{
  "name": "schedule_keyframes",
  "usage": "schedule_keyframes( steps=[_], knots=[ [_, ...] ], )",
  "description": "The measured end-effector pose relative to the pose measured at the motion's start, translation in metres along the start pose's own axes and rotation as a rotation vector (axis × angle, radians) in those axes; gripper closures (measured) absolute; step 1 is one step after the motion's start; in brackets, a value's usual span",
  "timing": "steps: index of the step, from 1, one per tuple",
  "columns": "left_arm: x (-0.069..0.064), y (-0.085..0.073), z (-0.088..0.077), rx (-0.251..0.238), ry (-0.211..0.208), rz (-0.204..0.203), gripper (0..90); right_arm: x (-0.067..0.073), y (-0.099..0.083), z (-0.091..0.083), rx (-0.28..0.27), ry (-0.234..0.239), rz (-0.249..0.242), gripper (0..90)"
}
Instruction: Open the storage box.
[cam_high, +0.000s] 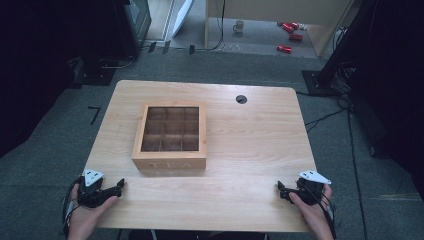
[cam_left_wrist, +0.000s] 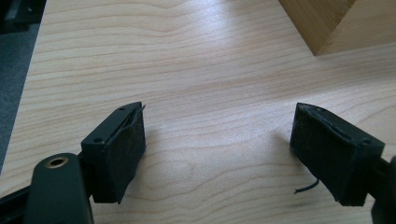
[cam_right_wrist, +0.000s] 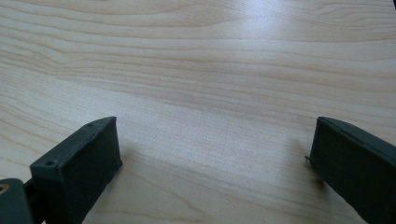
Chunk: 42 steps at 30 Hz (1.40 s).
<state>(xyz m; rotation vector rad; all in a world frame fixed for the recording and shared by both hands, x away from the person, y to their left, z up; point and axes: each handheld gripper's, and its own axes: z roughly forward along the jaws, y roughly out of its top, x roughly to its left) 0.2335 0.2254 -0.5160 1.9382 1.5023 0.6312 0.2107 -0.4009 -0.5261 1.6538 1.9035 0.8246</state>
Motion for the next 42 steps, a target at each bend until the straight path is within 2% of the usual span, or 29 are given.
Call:
schedule_keyframes(
  steps=[6, 9, 12, 17, 18, 22, 30, 35, 37, 38, 39, 41, 42],
  knots=[
    [0.001, 0.002, -0.001, -0.007, -0.016, -0.020, 19.5, 0.000, 0.001, 0.001, 0.000, 0.000, 0.000, 1.4],
    [-0.001, 0.006, -0.003, -0.041, -0.052, -0.043, 20.2, 0.000, 0.001, 0.001, 0.000, 0.001, -0.001, 1.4],
    [-0.005, 0.009, -0.005, -0.057, -0.065, -0.041, 21.0, 0.000, 0.002, 0.002, -0.001, 0.005, -0.004, 1.4],
    [-0.019, 0.021, -0.011, -0.103, -0.117, -0.029, 22.1, 0.000, 0.002, 0.002, 0.000, 0.006, -0.005, 1.4],
    [-0.019, 0.021, -0.011, -0.103, -0.117, -0.029, 22.3, 0.000, 0.002, 0.002, 0.000, 0.006, -0.005, 1.4],
    [-0.032, 0.030, -0.012, -0.130, -0.153, -0.004, 24.0, 0.000, 0.002, 0.002, 0.000, 0.007, -0.006, 1.4],
    [-0.046, 0.043, -0.004, -0.136, -0.202, 0.035, 33.2, 0.000, 0.003, 0.003, 0.000, 0.009, -0.008, 1.4],
    [-0.046, 0.053, 0.003, -0.133, -0.207, 0.044, 38.5, 0.000, 0.003, 0.003, 0.000, 0.009, -0.008, 1.4],
    [-0.044, 0.058, 0.006, -0.122, -0.233, 0.047, 41.3, 0.000, 0.003, 0.003, 0.000, 0.008, -0.008, 1.4],
    [-0.044, 0.058, 0.006, -0.122, -0.233, 0.047, 41.7, 0.000, 0.003, 0.003, 0.000, 0.009, -0.008, 1.4],
    [-0.044, 0.061, 0.008, -0.109, -0.268, 0.063, 43.4, 0.000, 0.003, 0.003, 0.000, 0.009, -0.008, 1.4],
    [-0.046, 0.063, 0.008, -0.096, -0.256, 0.088, 43.8, 0.000, 0.003, 0.003, 0.000, 0.008, -0.008, 1.4],
    [-0.045, 0.064, 0.008, -0.092, -0.263, 0.085, 43.8, 0.000, 0.003, 0.003, 0.000, 0.008, -0.008, 1.4]
  ],
)
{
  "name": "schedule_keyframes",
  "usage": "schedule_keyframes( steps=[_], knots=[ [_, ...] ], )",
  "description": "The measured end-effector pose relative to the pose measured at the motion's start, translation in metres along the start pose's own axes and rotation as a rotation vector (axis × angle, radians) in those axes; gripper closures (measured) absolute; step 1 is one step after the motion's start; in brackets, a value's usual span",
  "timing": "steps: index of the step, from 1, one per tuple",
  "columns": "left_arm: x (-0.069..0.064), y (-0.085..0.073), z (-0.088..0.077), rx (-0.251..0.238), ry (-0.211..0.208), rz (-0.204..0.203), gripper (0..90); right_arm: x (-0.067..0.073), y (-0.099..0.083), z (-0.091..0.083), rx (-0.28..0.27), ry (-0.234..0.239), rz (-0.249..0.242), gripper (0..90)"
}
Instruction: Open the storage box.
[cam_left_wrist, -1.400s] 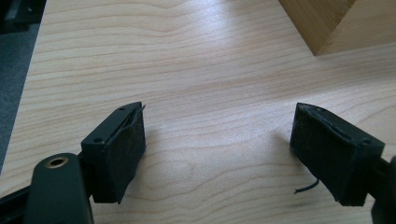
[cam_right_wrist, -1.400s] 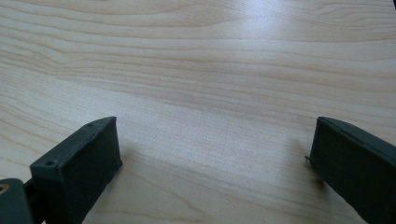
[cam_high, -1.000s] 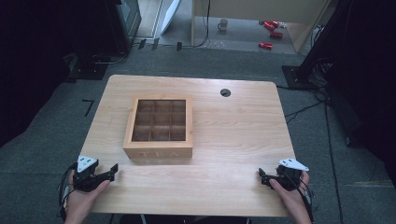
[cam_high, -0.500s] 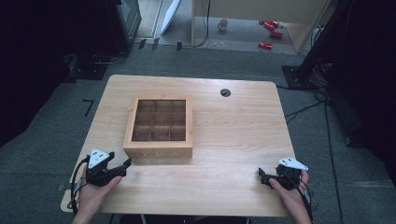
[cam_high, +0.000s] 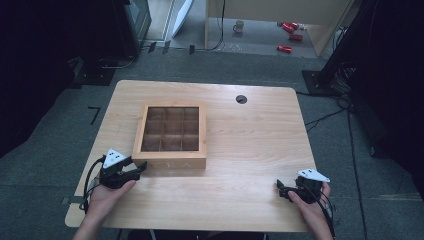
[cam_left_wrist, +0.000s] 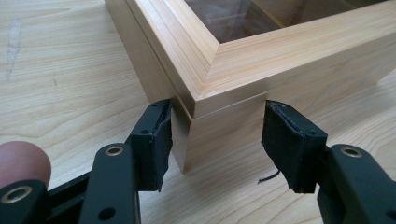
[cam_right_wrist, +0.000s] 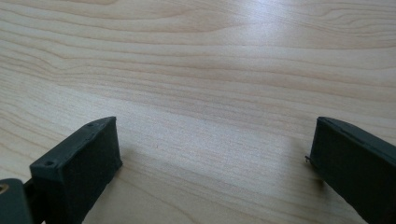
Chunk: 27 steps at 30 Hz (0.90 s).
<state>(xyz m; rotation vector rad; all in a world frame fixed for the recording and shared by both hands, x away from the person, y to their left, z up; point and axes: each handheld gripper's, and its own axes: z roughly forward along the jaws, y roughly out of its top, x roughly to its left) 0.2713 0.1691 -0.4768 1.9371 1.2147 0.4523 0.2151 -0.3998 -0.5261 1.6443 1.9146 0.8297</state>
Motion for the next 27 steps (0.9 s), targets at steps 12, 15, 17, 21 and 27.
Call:
schedule_keyframes(
  steps=[12, 15, 17, 21, 27],
  knots=[
    [0.005, 0.000, -0.004, -0.027, -0.033, -0.003, 46.7, 0.012, 0.003, 0.000, -0.025, 0.002, -0.002, 5.5],
    [0.006, 0.000, -0.006, -0.037, -0.033, -0.006, 46.9, 0.016, 0.008, -0.002, -0.038, 0.022, 0.018, 5.9],
    [0.006, 0.001, -0.006, -0.038, -0.035, -0.009, 48.5, 0.019, 0.013, -0.004, -0.051, 0.018, 0.025, 6.2],
    [0.006, 0.001, -0.006, -0.033, -0.033, -0.003, 48.8, 0.028, 0.023, -0.005, -0.064, 0.027, 0.028, 6.4],
    [0.006, 0.003, -0.007, -0.026, -0.030, -0.001, 49.4, 0.051, 0.043, -0.005, -0.084, 0.061, -0.005, 6.8]
  ],
)
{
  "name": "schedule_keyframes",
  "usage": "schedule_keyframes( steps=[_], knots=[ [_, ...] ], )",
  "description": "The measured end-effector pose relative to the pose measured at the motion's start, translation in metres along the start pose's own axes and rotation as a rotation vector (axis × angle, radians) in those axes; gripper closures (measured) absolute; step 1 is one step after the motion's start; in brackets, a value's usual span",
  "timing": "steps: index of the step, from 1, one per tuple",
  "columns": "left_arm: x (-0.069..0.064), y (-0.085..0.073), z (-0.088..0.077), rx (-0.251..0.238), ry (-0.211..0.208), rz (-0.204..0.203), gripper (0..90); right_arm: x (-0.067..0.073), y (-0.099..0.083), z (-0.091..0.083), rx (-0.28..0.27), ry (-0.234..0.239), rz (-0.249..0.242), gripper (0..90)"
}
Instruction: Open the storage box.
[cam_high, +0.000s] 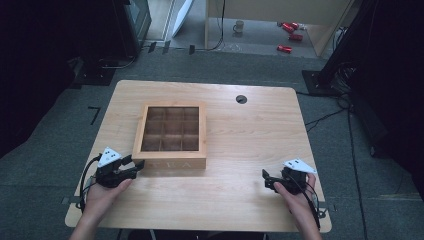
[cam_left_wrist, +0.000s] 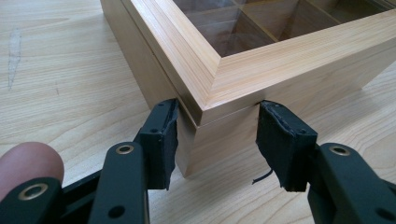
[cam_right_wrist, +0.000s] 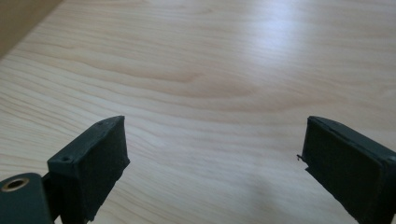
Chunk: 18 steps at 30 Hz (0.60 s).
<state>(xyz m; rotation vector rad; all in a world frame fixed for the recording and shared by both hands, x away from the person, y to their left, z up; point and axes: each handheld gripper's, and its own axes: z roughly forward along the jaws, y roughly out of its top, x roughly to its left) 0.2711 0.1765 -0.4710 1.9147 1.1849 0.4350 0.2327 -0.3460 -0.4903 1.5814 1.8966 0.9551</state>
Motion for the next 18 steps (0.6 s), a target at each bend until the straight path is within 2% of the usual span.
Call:
schedule_keyframes(
  steps=[2, 3, 4, 5, 9, 11, 12, 13, 14, 15, 18],
  knots=[
    [0.000, 0.000, 0.000, -0.001, 0.002, -0.001, 49.4, 0.005, 0.003, 0.001, -0.003, 0.007, -0.009, 6.8],
    [-0.001, 0.000, 0.000, -0.002, 0.005, -0.002, 49.3, 0.016, 0.011, 0.002, -0.013, 0.030, -0.027, 6.7],
    [-0.001, 0.000, 0.000, -0.002, 0.008, -0.002, 49.3, 0.016, 0.011, 0.002, -0.013, 0.030, -0.027, 6.7],
    [-0.002, 0.001, 0.000, -0.001, 0.010, -0.001, 49.1, 0.025, 0.016, 0.004, -0.020, 0.049, -0.041, 6.8],
    [-0.002, 0.001, 0.000, 0.001, 0.014, 0.001, 48.8, 0.045, 0.027, 0.009, -0.031, 0.092, -0.056, 6.8],
    [-0.002, 0.002, 0.000, 0.002, 0.016, 0.002, 48.8, 0.055, 0.031, 0.013, -0.032, 0.108, -0.067, 6.8],
    [-0.002, 0.002, 0.000, 0.002, 0.016, 0.002, 48.8, 0.055, 0.031, 0.013, -0.032, 0.108, -0.067, 6.8],
    [-0.003, 0.002, 0.000, 0.003, 0.019, 0.005, 48.8, 0.066, 0.035, 0.018, -0.031, 0.123, -0.081, 6.8],
    [-0.003, 0.002, 0.000, 0.003, 0.019, 0.005, 48.8, 0.066, 0.035, 0.018, -0.031, 0.123, -0.081, 6.8],
    [-0.003, 0.002, 0.000, 0.005, 0.021, 0.007, 48.8, 0.074, 0.038, 0.022, -0.035, 0.136, -0.090, 6.8],
    [-0.003, 0.003, 0.000, 0.006, 0.024, 0.009, 48.8, 0.085, 0.043, 0.026, -0.037, 0.151, -0.096, 6.8]
  ],
)
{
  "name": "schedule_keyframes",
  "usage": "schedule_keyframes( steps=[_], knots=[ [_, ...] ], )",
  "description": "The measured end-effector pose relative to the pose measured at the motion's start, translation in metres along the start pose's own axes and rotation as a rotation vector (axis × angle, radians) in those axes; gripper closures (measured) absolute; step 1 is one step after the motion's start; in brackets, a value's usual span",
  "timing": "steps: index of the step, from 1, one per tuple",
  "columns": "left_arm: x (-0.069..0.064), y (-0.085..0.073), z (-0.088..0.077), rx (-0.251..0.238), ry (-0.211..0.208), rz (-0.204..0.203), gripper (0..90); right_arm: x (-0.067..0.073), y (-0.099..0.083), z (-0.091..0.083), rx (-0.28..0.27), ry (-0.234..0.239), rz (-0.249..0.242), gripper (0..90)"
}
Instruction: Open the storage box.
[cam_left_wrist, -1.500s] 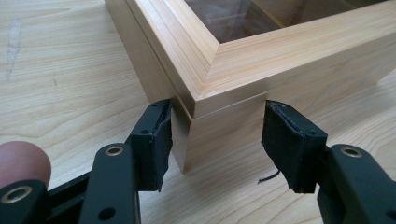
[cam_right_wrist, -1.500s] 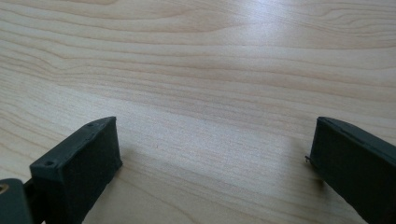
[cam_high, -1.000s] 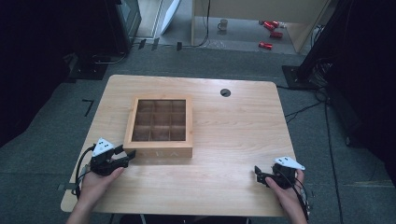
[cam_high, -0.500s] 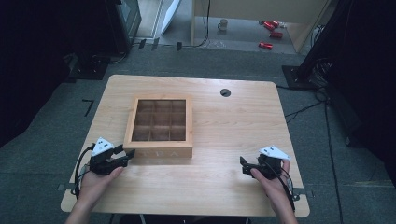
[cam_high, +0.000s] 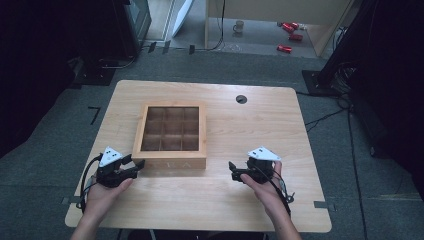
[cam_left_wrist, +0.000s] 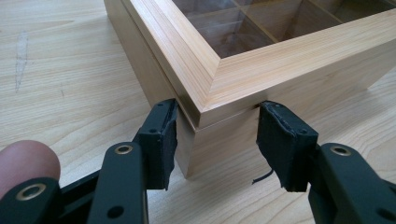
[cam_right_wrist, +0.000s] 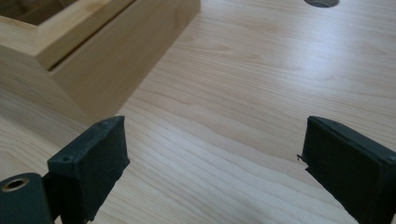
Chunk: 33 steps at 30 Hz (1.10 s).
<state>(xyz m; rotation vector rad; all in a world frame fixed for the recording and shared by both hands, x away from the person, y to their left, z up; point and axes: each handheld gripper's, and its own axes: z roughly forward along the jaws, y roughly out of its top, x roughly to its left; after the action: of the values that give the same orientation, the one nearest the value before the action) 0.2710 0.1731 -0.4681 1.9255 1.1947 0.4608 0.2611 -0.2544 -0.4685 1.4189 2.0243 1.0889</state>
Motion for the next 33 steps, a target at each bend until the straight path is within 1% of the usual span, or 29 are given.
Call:
schedule_keyframes(
  steps=[3, 5, 6, 9, 10, 11, 13, 15, 16, 19, 20, 21, 23, 25, 28, 29, 31, 32, 33],
  knots=[
    [0.000, 0.001, 0.000, 0.000, 0.003, 0.001, 48.8, 0.007, 0.003, 0.004, -0.003, 0.012, -0.007, 6.8],
    [-0.001, 0.001, -0.001, 0.000, 0.003, 0.003, 48.9, 0.018, 0.008, 0.009, -0.006, 0.031, -0.014, 6.8],
    [-0.001, 0.002, -0.001, -0.002, 0.003, 0.004, 48.9, 0.021, 0.010, 0.011, -0.007, 0.037, -0.019, 6.8],
    [-0.001, 0.003, -0.002, -0.006, 0.003, 0.006, 49.5, 0.029, 0.013, 0.015, -0.012, 0.054, -0.025, 6.8],
    [-0.001, 0.003, -0.002, -0.006, 0.003, 0.006, 49.6, 0.029, 0.013, 0.015, -0.012, 0.054, -0.025, 6.8],
    [-0.002, 0.004, -0.003, -0.008, 0.006, 0.010, 49.7, 0.036, 0.016, 0.018, -0.016, 0.072, -0.030, 6.8],
    [-0.002, 0.004, -0.003, -0.007, 0.008, 0.013, 49.6, 0.042, 0.018, 0.020, -0.018, 0.085, -0.037, 6.8],
    [-0.002, 0.004, -0.003, -0.007, 0.007, 0.013, 49.5, 0.044, 0.018, 0.022, -0.019, 0.090, -0.039, 6.8],
    [-0.002, 0.004, -0.003, -0.006, 0.007, 0.015, 49.5, 0.050, 0.019, 0.025, -0.014, 0.098, -0.050, 6.8],
    [-0.002, 0.005, -0.003, -0.010, 0.004, 0.012, 49.5, 0.057, 0.020, 0.031, -0.009, 0.106, -0.057, 6.8],
    [-0.002, 0.005, -0.003, -0.010, 0.004, 0.012, 49.5, 0.057, 0.020, 0.031, -0.009, 0.106, -0.057, 6.8],
    [-0.002, 0.005, -0.003, -0.011, 0.004, 0.013, 49.5, 0.063, 0.020, 0.035, -0.004, 0.109, -0.056, 6.8],
    [-0.002, 0.006, -0.003, -0.011, 0.004, 0.014, 49.5, 0.067, 0.019, 0.040, -0.001, 0.115, -0.058, 6.9],
    [-0.002, 0.006, -0.003, -0.010, 0.003, 0.014, 49.5, 0.068, 0.019, 0.041, 0.000, 0.116, -0.061, 7.1],
    [-0.001, 0.006, -0.004, -0.010, 0.000, 0.011, 49.5, 0.073, 0.019, 0.049, -0.003, 0.122, -0.047, 8.6],
    [-0.001, 0.006, -0.004, -0.011, -0.004, 0.009, 49.4, 0.074, 0.019, 0.050, -0.006, 0.114, -0.039, 11.9],
    [-0.001, 0.006, -0.004, -0.013, -0.007, 0.004, 49.4, 0.074, 0.019, 0.051, -0.010, 0.111, -0.034, 12.8],
    [-0.001, 0.007, -0.004, -0.015, -0.008, 0.002, 49.4, 0.073, 0.019, 0.053, -0.026, 0.123, -0.009, 12.8],
    [-0.001, 0.007, -0.004, -0.017, -0.008, 0.003, 49.4, 0.073, 0.019, 0.053, -0.026, 0.123, -0.009, 12.8]
  ],
)
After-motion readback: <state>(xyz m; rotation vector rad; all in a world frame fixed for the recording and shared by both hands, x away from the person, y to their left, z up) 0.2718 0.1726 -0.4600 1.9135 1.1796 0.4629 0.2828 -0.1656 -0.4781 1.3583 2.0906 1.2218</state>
